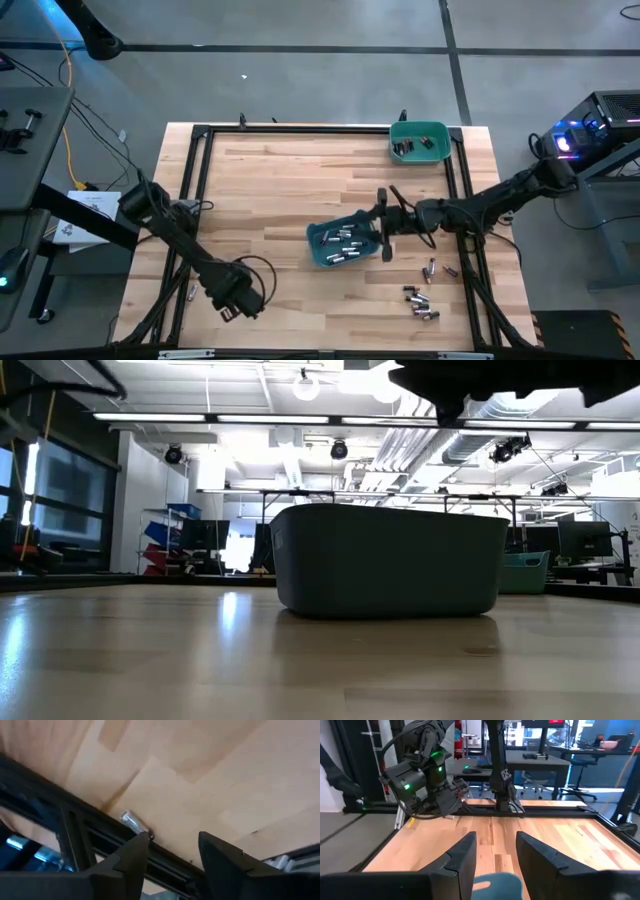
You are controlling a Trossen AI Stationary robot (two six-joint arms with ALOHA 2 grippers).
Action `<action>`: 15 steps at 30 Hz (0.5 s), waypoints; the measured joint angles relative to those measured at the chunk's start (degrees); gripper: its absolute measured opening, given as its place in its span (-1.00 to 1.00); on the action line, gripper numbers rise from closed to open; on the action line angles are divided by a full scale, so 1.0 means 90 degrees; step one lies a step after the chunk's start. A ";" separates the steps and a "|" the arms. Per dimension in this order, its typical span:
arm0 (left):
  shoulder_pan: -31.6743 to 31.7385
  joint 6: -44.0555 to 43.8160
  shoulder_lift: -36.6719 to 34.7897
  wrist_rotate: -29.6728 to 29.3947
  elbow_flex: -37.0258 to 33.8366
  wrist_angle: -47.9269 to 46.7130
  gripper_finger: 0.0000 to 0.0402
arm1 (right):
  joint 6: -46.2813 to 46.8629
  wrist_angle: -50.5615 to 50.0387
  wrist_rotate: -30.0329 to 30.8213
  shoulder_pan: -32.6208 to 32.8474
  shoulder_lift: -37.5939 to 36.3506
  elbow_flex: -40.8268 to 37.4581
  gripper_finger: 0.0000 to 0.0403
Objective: Sort batteries
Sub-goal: Put the silver battery into the blue bin
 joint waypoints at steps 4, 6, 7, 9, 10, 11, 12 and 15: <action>-0.0185 -0.0129 -0.0012 0.0491 -0.0431 -0.0247 -0.12 | -0.0022 -0.0002 0.0233 0.0224 0.0001 -0.0060 -0.34; -0.0263 -0.0135 -0.0012 0.0563 -0.0646 -0.0286 -0.18 | -0.0008 -0.0013 0.0250 0.0285 0.0000 -0.0060 -0.34; -0.0289 -0.0154 -0.0012 0.0562 -0.0728 -0.0251 -0.24 | -0.0005 -0.0036 0.0252 0.0310 0.0001 -0.0060 -0.34; -0.0332 -0.0198 -0.0012 0.0559 -0.0850 -0.0158 -0.38 | -0.0012 -0.0029 0.0252 0.0339 0.0000 -0.0060 -0.34; -0.0345 -0.0244 -0.0012 0.0559 -0.0900 -0.0091 -0.47 | -0.0022 -0.0030 0.0252 0.0337 0.0001 -0.0060 -0.34; -0.0358 -0.0317 -0.0012 0.0559 -0.0941 -0.0049 -0.57 | -0.0022 -0.0040 0.0252 0.0337 0.0002 -0.0060 -0.34; -0.0359 -0.0408 -0.0012 0.0562 -0.0994 0.0003 -0.68 | -0.0025 -0.0049 0.0252 0.0337 0.0002 -0.0060 -0.34; -0.0420 -0.0675 -0.0012 0.0658 -0.1167 0.0079 -0.94 | -0.0022 -0.0050 0.0252 0.0337 0.0002 -0.0060 -0.34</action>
